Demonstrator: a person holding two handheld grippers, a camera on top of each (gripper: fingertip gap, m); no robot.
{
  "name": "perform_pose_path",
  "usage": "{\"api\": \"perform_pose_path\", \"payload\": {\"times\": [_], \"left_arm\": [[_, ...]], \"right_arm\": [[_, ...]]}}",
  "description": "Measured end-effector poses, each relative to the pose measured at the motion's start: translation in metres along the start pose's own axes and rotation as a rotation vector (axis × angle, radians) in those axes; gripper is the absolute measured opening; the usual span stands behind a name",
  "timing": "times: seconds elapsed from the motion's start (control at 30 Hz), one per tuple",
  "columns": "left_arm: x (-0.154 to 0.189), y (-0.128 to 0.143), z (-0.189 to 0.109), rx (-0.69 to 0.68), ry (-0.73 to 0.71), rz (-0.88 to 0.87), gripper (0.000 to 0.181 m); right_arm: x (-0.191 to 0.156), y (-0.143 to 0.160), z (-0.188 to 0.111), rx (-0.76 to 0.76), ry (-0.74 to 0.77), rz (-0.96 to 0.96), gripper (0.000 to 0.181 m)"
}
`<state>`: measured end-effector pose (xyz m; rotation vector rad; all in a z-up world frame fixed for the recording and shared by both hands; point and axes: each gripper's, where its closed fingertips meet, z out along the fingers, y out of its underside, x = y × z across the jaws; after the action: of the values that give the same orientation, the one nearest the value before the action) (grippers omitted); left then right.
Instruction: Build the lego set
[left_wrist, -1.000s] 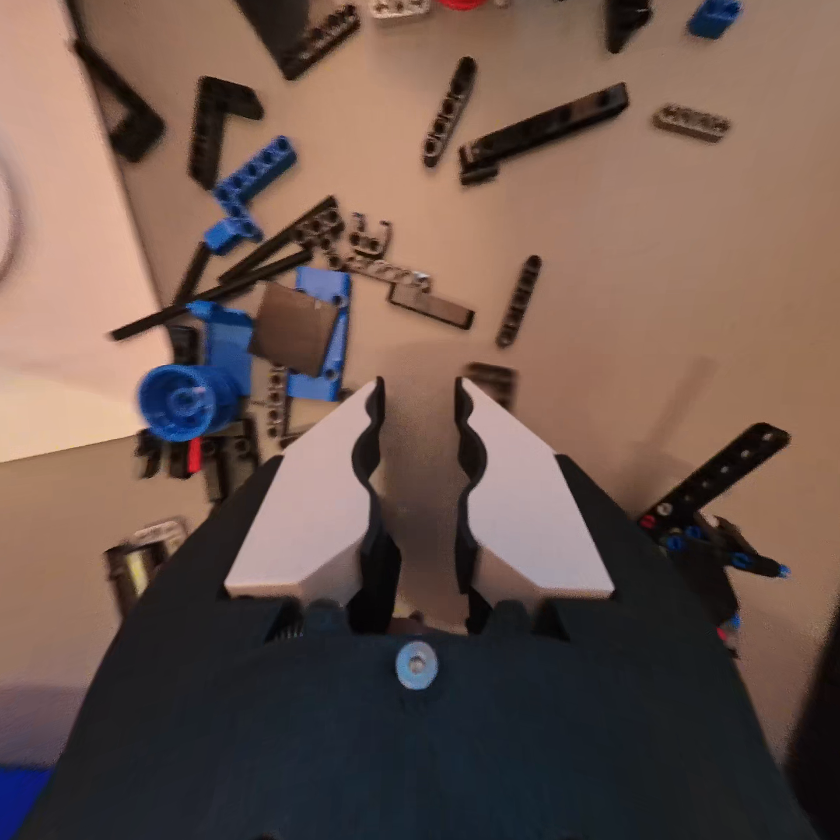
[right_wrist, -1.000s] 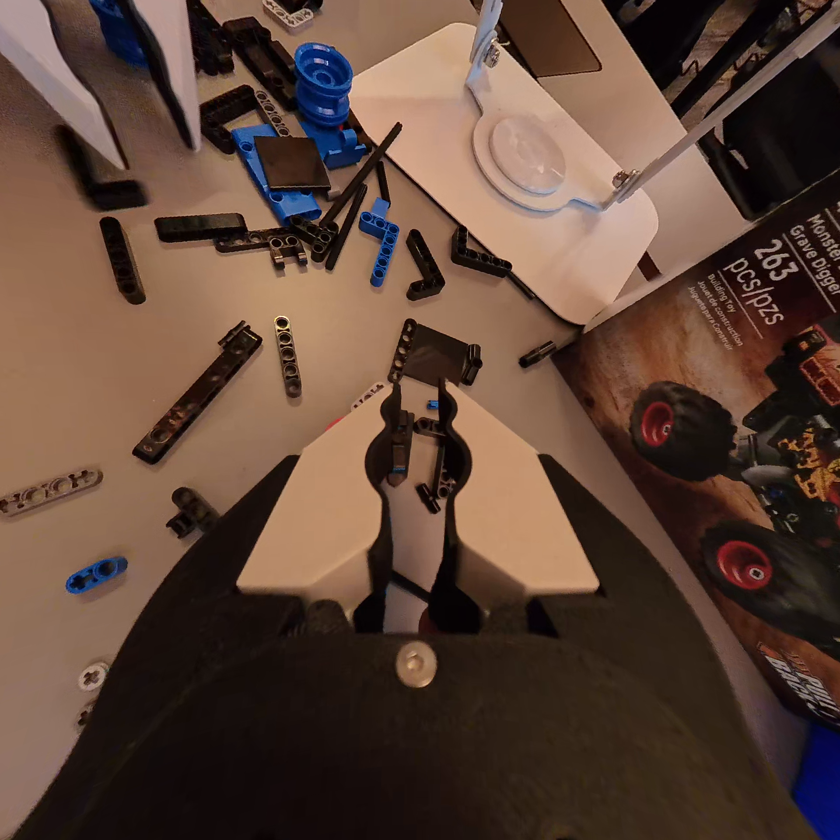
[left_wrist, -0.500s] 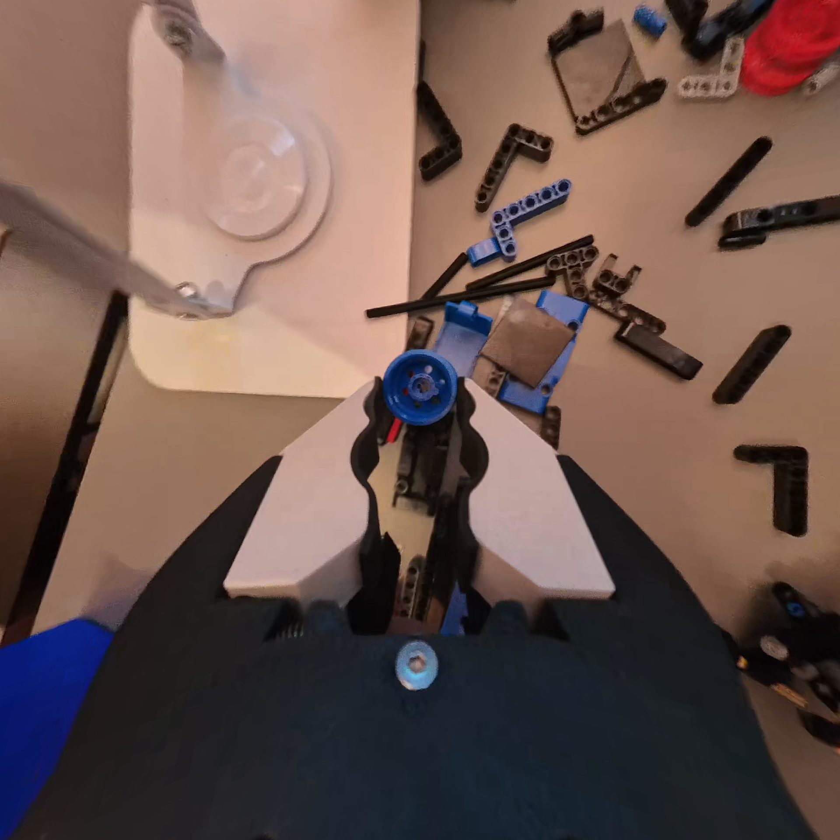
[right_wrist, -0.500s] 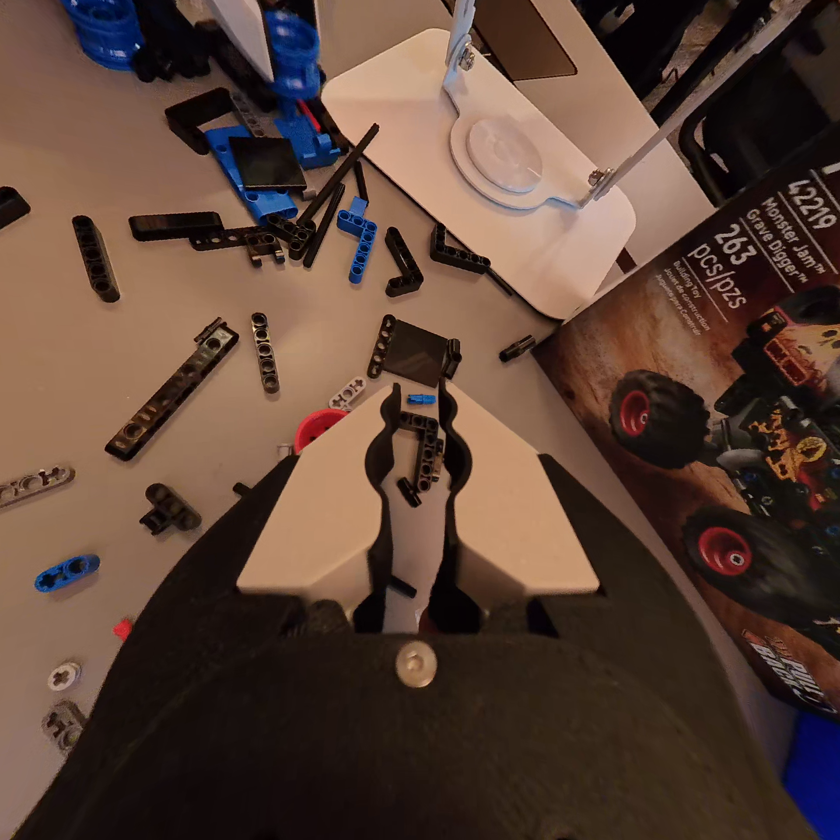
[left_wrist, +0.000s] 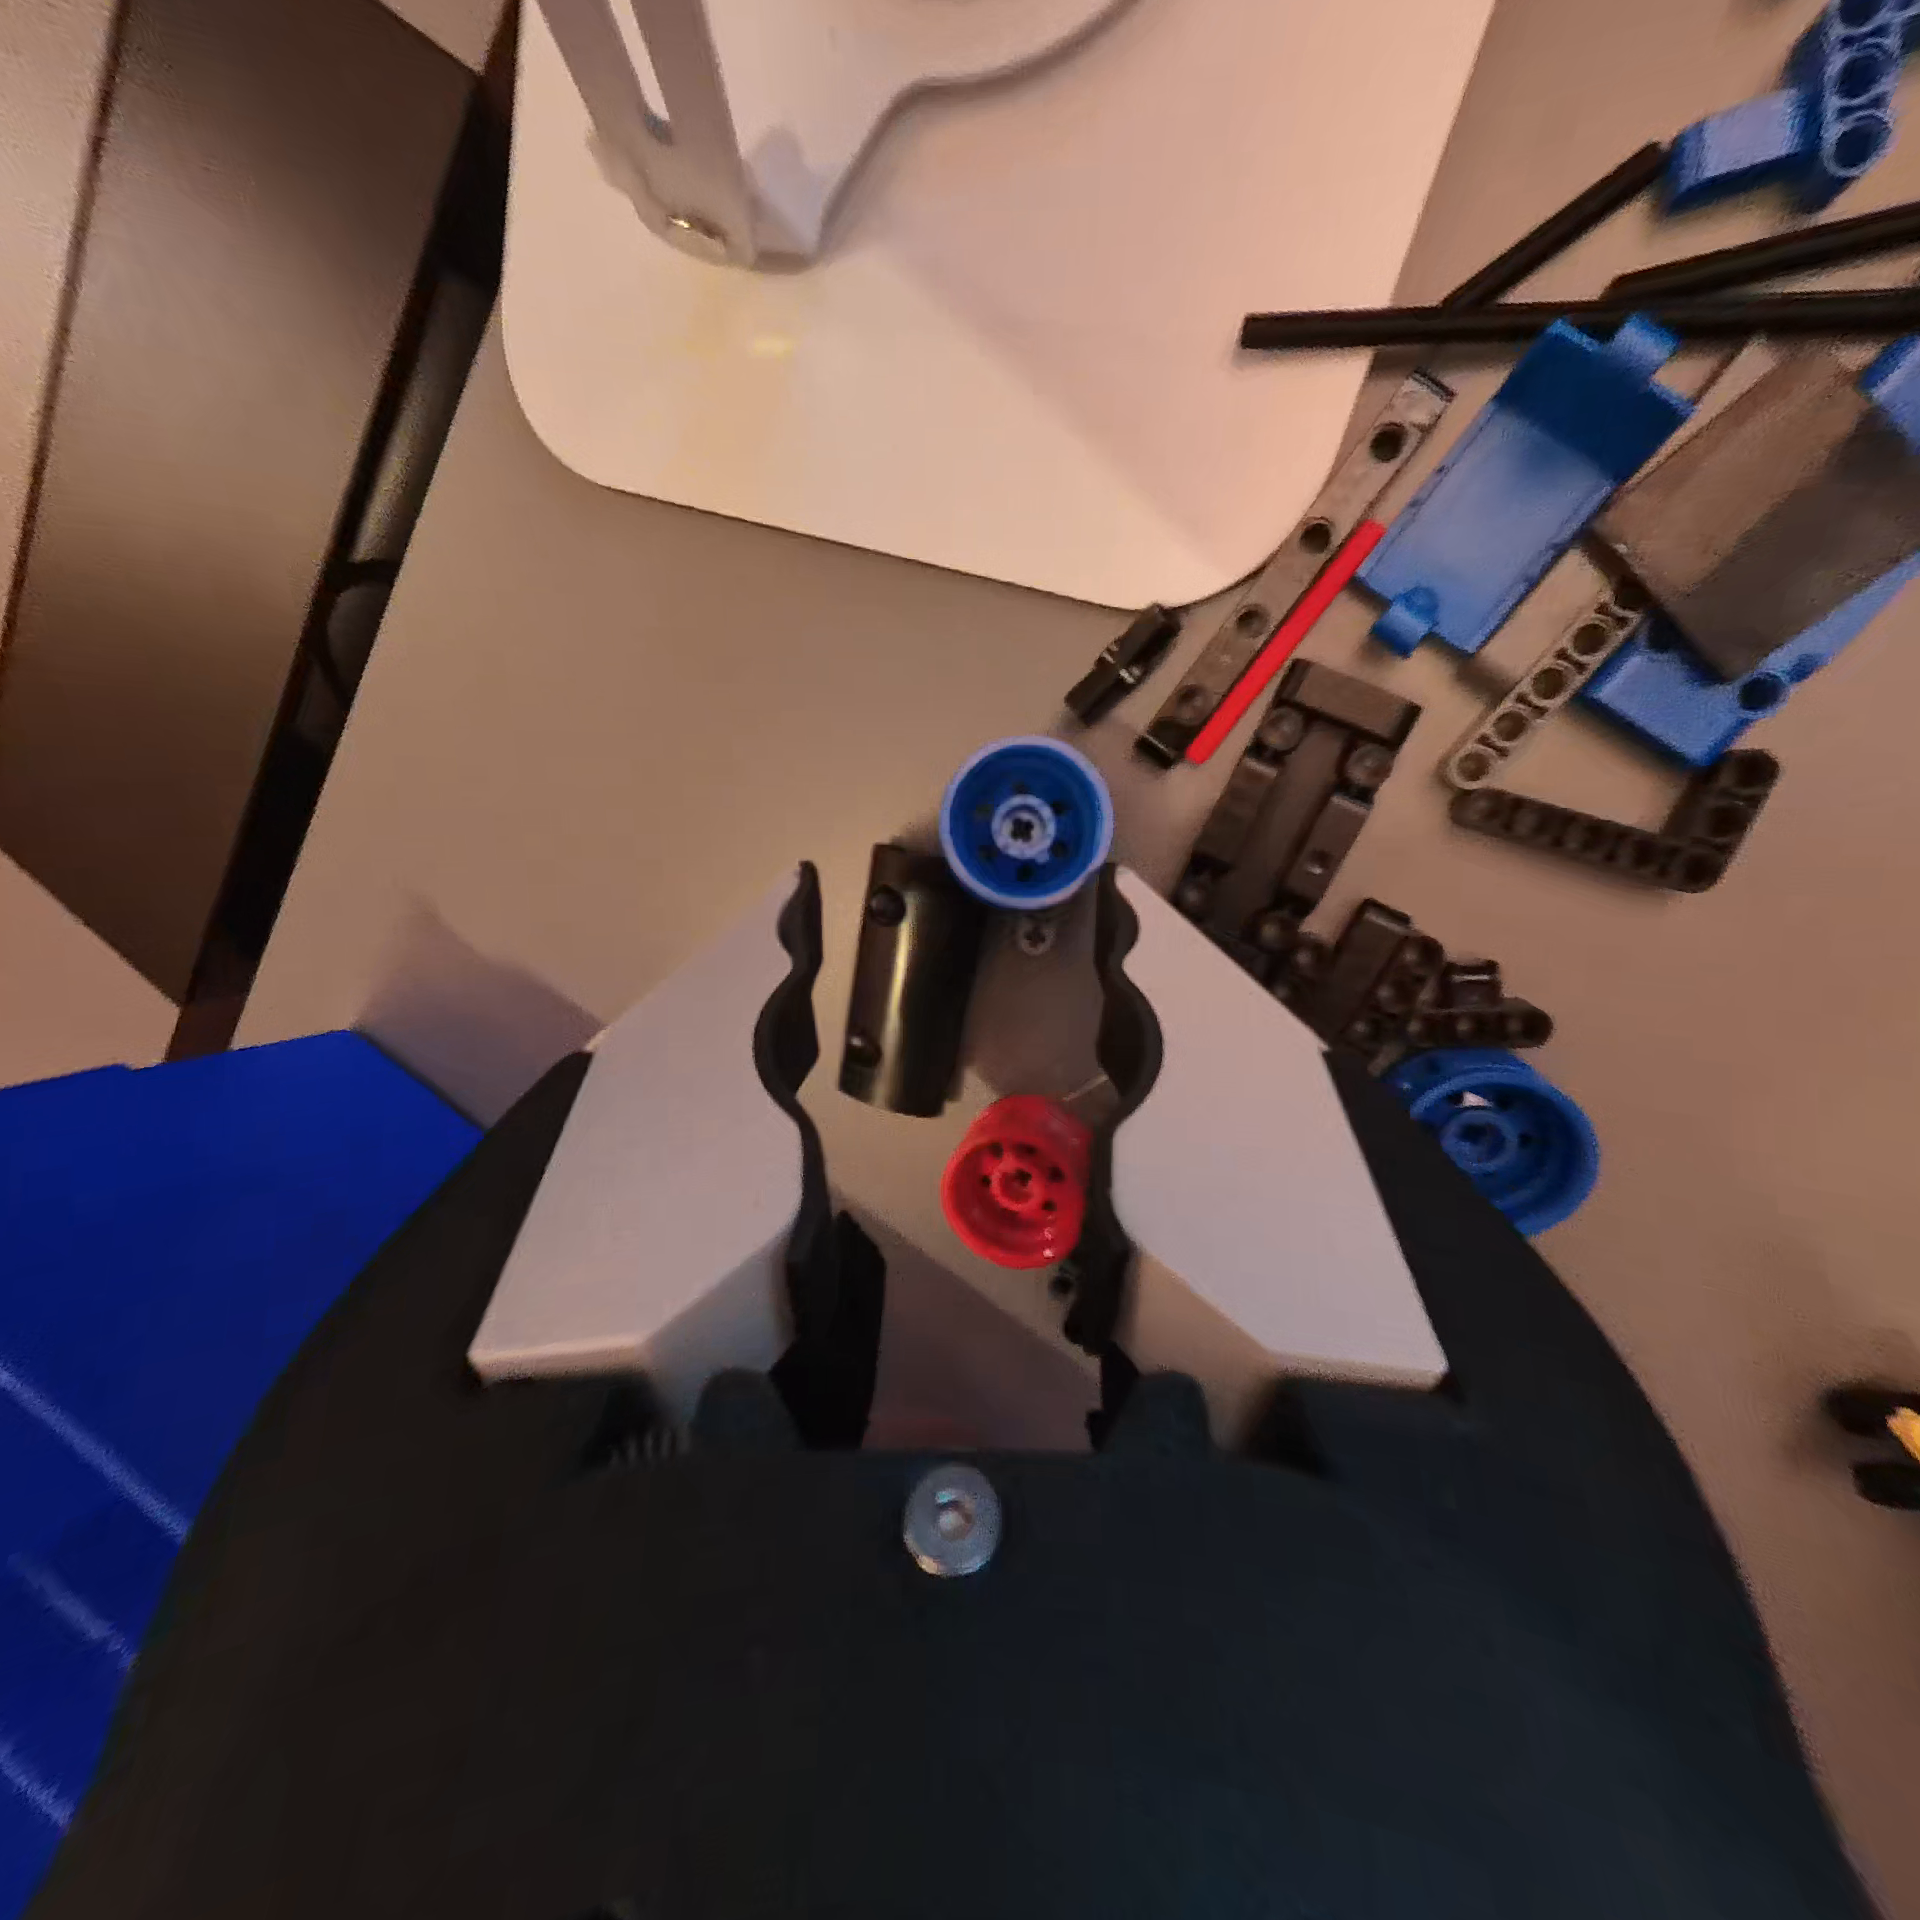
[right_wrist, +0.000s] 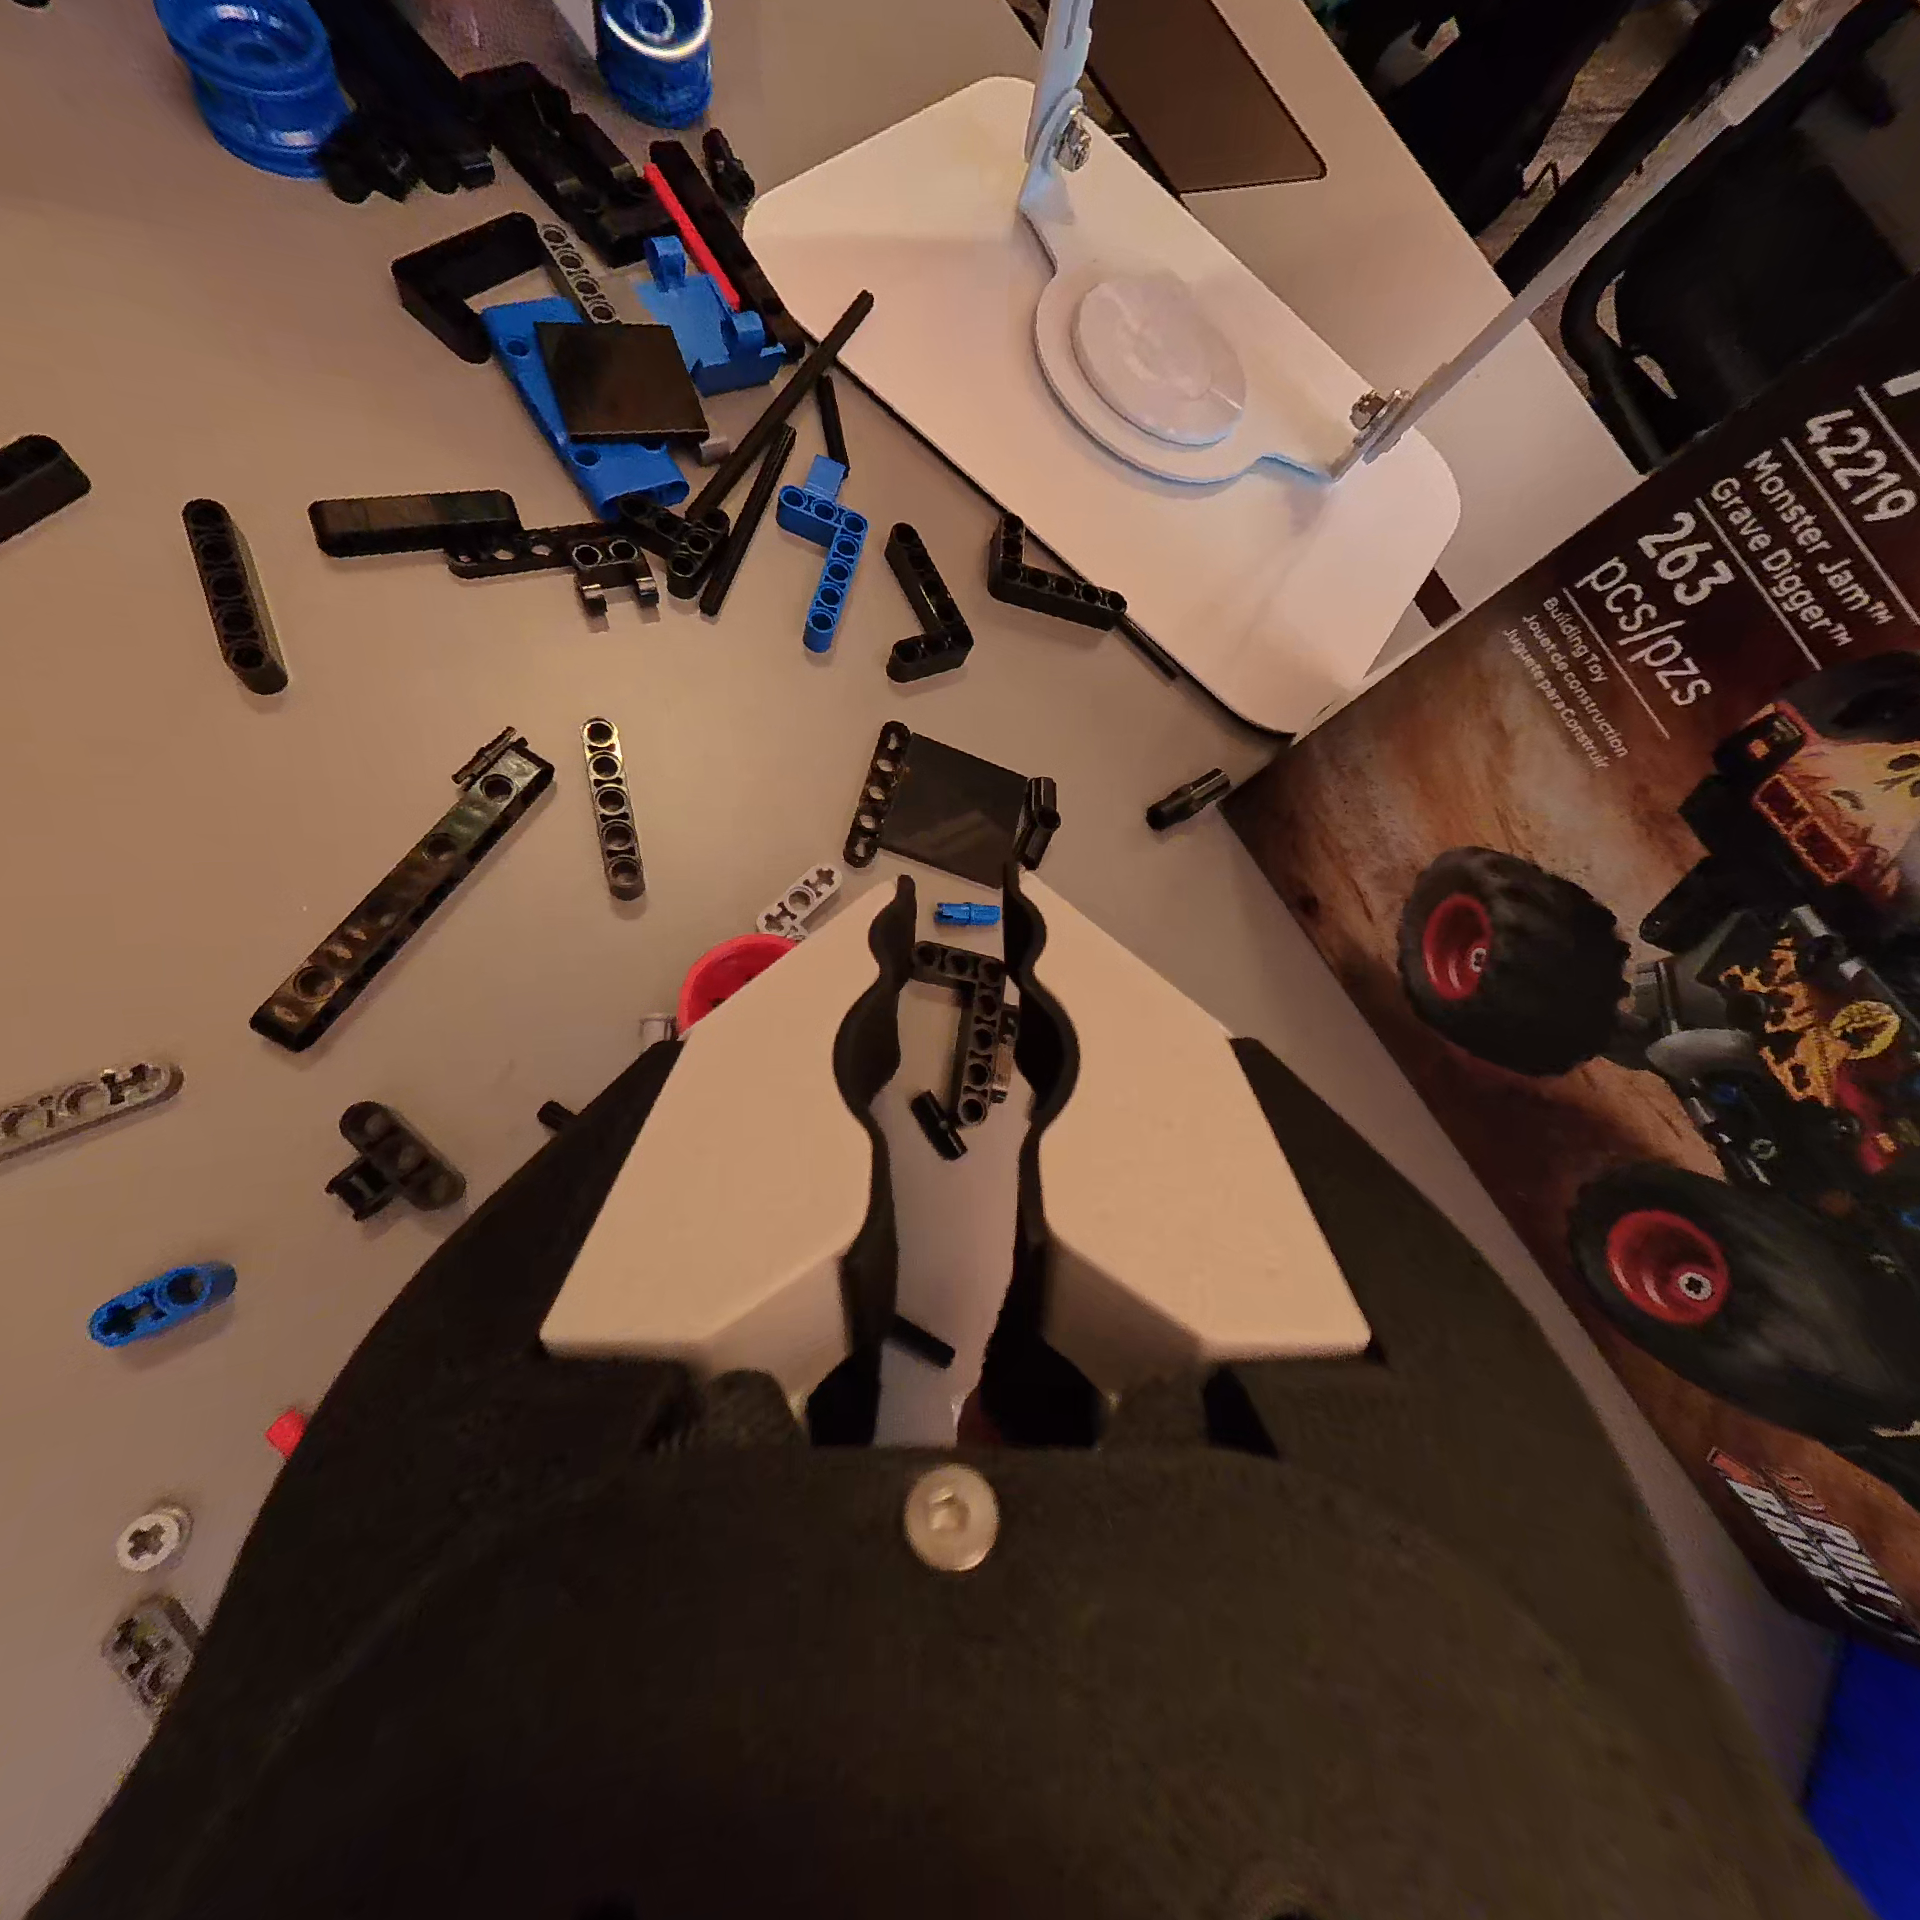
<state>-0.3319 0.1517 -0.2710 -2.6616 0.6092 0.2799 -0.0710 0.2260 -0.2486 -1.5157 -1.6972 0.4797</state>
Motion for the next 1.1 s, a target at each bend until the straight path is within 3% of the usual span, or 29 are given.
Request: {"api": "perform_pose_path", "payload": {"times": [0.23,0.43,0.5,0.73,0.83,0.9,0.97,1.1], "left_arm": [[0.022,-0.004,-0.025,0.026,0.061,0.083,0.049],[0.04,0.042,-0.023,-0.173,0.116,0.12,0.052],[0.049,0.053,-0.018,-0.214,0.169,0.101,0.048],[0.083,0.052,-0.025,-0.229,0.314,0.171,0.021],[0.077,0.043,-0.031,-0.184,0.294,0.155,0.021],[0.053,0.032,-0.034,-0.141,0.186,0.101,0.043],[0.024,0.025,-0.035,-0.136,0.059,0.048,0.042],[0.008,0.02,-0.022,-0.19,-0.007,0.028,0.047]], "right_arm": [[0.016,0.001,-0.014,0.013,0.024,0.037,0.014],[0.022,0.006,-0.021,0.01,0.031,0.059,0.015],[0.021,0.007,-0.02,0.005,0.027,0.056,0.015],[0.019,0.008,-0.018,-0.002,0.017,0.052,0.015],[0.021,0.009,-0.02,0.003,0.021,0.056,0.015],[0.023,0.009,-0.021,0.007,0.023,0.061,0.015],[0.023,0.009,-0.021,0.008,0.024,0.064,0.015],[0.023,0.009,-0.022,0.007,0.025,0.058,0.015]]}}
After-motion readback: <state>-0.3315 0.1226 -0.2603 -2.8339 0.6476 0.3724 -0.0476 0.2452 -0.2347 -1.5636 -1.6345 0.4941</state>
